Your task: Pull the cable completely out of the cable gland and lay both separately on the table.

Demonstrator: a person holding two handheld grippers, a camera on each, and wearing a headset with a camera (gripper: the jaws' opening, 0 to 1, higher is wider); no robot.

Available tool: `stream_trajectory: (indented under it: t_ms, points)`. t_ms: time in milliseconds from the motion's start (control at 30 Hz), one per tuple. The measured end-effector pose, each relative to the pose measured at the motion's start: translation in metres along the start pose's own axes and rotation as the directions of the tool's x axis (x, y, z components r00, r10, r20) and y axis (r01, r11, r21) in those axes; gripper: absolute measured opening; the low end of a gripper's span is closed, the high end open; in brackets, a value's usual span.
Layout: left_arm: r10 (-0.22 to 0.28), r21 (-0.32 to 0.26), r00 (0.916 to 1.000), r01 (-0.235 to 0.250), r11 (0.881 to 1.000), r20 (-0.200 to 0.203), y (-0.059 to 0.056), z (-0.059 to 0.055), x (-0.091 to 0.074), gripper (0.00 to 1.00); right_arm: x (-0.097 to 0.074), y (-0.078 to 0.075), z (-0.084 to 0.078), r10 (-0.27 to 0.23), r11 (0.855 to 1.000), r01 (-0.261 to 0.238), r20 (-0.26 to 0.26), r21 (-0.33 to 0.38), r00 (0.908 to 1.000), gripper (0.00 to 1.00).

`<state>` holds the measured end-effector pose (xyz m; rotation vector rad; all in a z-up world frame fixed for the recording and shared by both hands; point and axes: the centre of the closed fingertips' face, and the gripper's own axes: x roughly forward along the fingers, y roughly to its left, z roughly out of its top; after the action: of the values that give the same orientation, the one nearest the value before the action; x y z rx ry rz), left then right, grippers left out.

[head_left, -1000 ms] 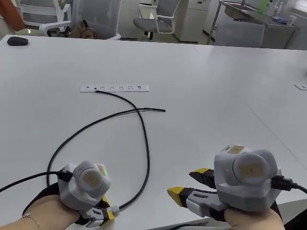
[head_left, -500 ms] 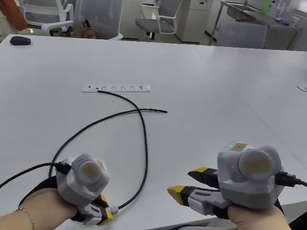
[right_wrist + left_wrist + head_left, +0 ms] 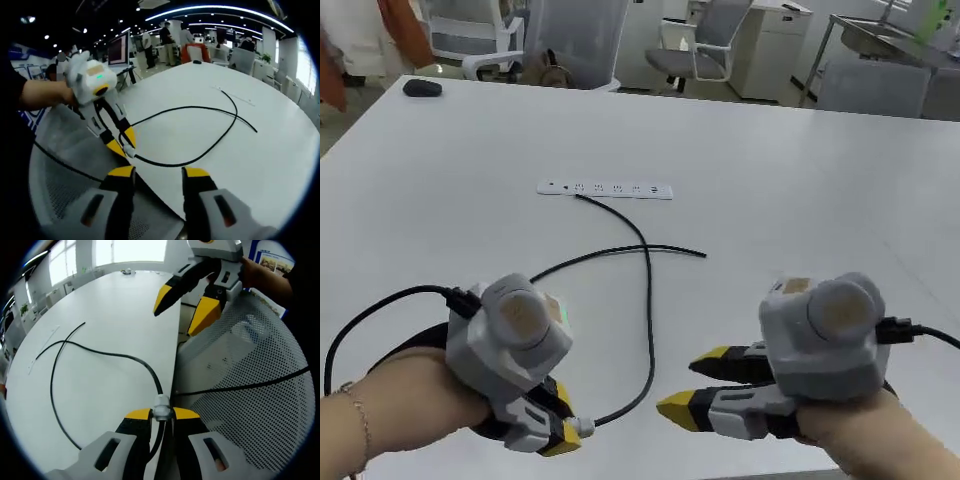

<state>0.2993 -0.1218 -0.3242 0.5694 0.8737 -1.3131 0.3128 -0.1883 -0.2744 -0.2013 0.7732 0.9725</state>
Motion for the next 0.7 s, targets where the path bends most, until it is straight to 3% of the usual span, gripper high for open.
stream_trajectory:
  t_ms: [67, 167, 267, 300, 333, 433, 467, 533, 633, 667, 700]
  points:
    - [-0.009, 0.007, 1.0000, 0.009, 1.000, -0.001, -0.005, 0.000, -0.006, 0.17, 0.009, 0.014, 0.001, 0.112, 0.991, -0.115, -0.062, -0.064, 0.9918, 0.32]
    - [-0.009, 0.024, 0.9999, 0.009, 1.000, 0.005, -0.010, 0.002, -0.013, 0.17, 0.023, 0.028, 0.007, 0.221, 0.967, -0.234, -0.122, -0.106, 0.9677, 0.33]
    - [-0.006, 0.022, 0.9999, 0.005, 1.000, 0.010, -0.012, 0.002, -0.018, 0.17, 0.034, 0.034, 0.013, 0.270, 0.940, -0.299, -0.175, -0.163, 0.9467, 0.32]
    - [-0.004, 0.019, 0.9999, 0.004, 1.000, 0.012, -0.012, 0.001, -0.020, 0.17, 0.039, 0.036, 0.014, 0.287, 0.929, -0.324, -0.204, -0.181, 0.9359, 0.32]
    - [-0.003, 0.019, 0.9999, 0.002, 1.000, 0.011, -0.013, 0.001, -0.021, 0.17, 0.040, 0.037, 0.013, 0.292, 0.924, -0.333, -0.215, -0.187, 0.9318, 0.33]
    - [0.003, 0.024, 1.0000, -0.003, 1.000, 0.002, -0.014, -0.001, -0.024, 0.17, 0.050, 0.042, 0.013, 0.316, 0.895, -0.381, -0.274, -0.231, 0.9082, 0.32]
    - [0.003, 0.023, 1.0000, -0.003, 1.000, 0.003, -0.015, -0.001, -0.026, 0.17, 0.053, 0.045, 0.011, 0.331, 0.886, -0.403, -0.295, -0.231, 0.8963, 0.32]
    - [0.000, 0.029, 1.0000, 0.000, 1.000, 0.003, -0.018, 0.000, -0.028, 0.17, 0.057, 0.049, 0.011, 0.345, 0.872, -0.425, -0.309, -0.245, 0.8862, 0.32]
    - [0.002, 0.034, 0.9999, -0.002, 0.999, 0.013, -0.019, 0.003, -0.029, 0.17, 0.060, 0.061, 0.005, 0.403, 0.814, -0.509, -0.358, -0.280, 0.8424, 0.32]
    - [0.003, 0.037, 0.9999, -0.004, 0.999, 0.014, -0.019, 0.003, -0.029, 0.17, 0.061, 0.061, 0.005, 0.405, 0.820, -0.507, -0.358, -0.265, 0.8414, 0.32]
    - [0.003, 0.041, 0.9999, -0.003, 0.999, 0.014, -0.020, 0.004, -0.029, 0.17, 0.063, 0.062, 0.004, 0.418, 0.819, -0.518, -0.363, -0.246, 0.8328, 0.32]
